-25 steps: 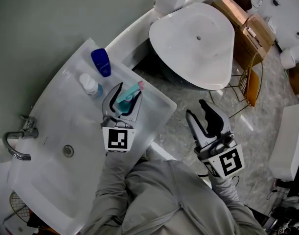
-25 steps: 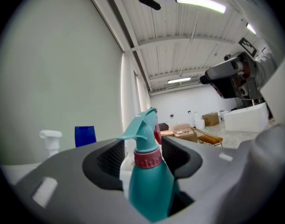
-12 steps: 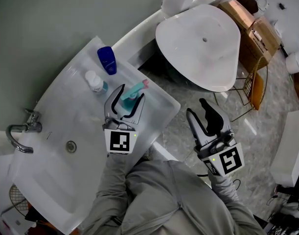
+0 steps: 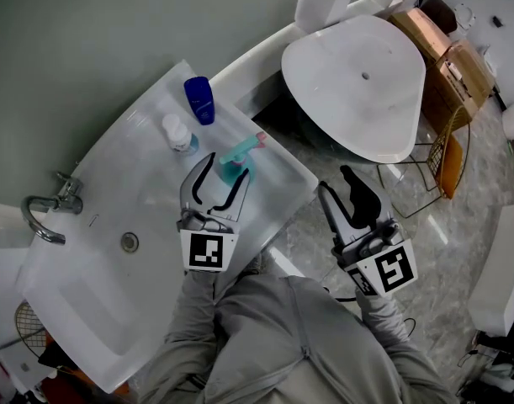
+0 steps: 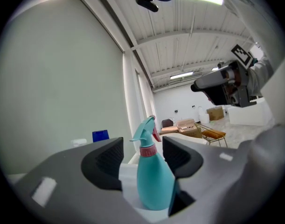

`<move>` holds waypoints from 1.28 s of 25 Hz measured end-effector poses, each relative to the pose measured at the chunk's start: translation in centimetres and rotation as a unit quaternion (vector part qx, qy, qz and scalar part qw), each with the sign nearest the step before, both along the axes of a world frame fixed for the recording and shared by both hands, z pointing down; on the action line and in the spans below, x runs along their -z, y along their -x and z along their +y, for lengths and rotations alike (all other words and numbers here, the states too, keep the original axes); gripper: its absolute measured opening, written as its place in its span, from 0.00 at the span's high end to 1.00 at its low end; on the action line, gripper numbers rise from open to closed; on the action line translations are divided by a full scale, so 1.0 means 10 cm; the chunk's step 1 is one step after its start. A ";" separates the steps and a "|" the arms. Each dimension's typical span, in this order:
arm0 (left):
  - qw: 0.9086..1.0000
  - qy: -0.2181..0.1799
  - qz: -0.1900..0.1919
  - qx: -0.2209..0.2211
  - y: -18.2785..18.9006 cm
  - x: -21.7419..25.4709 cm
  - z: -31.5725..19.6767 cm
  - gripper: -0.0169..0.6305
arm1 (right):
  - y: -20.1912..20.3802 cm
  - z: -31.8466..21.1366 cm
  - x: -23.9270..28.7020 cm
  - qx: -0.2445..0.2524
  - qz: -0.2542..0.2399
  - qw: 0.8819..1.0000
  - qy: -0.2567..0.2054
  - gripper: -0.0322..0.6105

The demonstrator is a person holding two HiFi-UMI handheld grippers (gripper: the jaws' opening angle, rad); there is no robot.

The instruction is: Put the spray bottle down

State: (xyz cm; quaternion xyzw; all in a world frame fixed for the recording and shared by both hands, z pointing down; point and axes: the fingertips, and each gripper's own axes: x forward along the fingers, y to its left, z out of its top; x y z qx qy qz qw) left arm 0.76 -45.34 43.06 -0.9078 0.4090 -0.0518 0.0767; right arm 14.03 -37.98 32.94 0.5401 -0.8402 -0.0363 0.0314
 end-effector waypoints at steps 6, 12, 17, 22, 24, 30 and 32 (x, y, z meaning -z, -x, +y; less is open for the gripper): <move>1.000 -0.010 -0.003 0.007 0.12 0.18 0.18 0.54 | 0.06 0.01 0.01 0.011 -0.013 1.000 -0.004 0.70; 0.999 -0.024 -0.009 0.019 0.25 0.35 0.35 0.54 | 0.15 0.03 0.01 0.026 -0.024 0.999 -0.008 0.70; 0.999 -0.040 -0.015 0.031 0.35 0.52 0.54 0.54 | 0.19 0.09 0.00 0.033 -0.029 0.999 -0.008 0.70; 0.998 -0.039 -0.007 0.055 0.49 0.63 0.73 0.54 | 0.21 0.17 -0.01 0.039 -0.028 0.999 -0.007 0.70; 0.997 -0.037 -0.004 0.065 0.55 0.66 0.82 0.54 | 0.22 0.22 0.00 0.040 -0.030 0.999 -0.007 0.70; 0.996 -0.044 -0.008 0.082 0.67 0.70 1.04 0.54 | 0.25 0.37 0.00 0.044 -0.031 0.999 -0.010 0.70; 0.995 -0.041 -0.007 0.086 0.68 0.70 1.11 0.54 | 0.26 0.42 0.01 0.046 -0.031 0.998 -0.011 0.70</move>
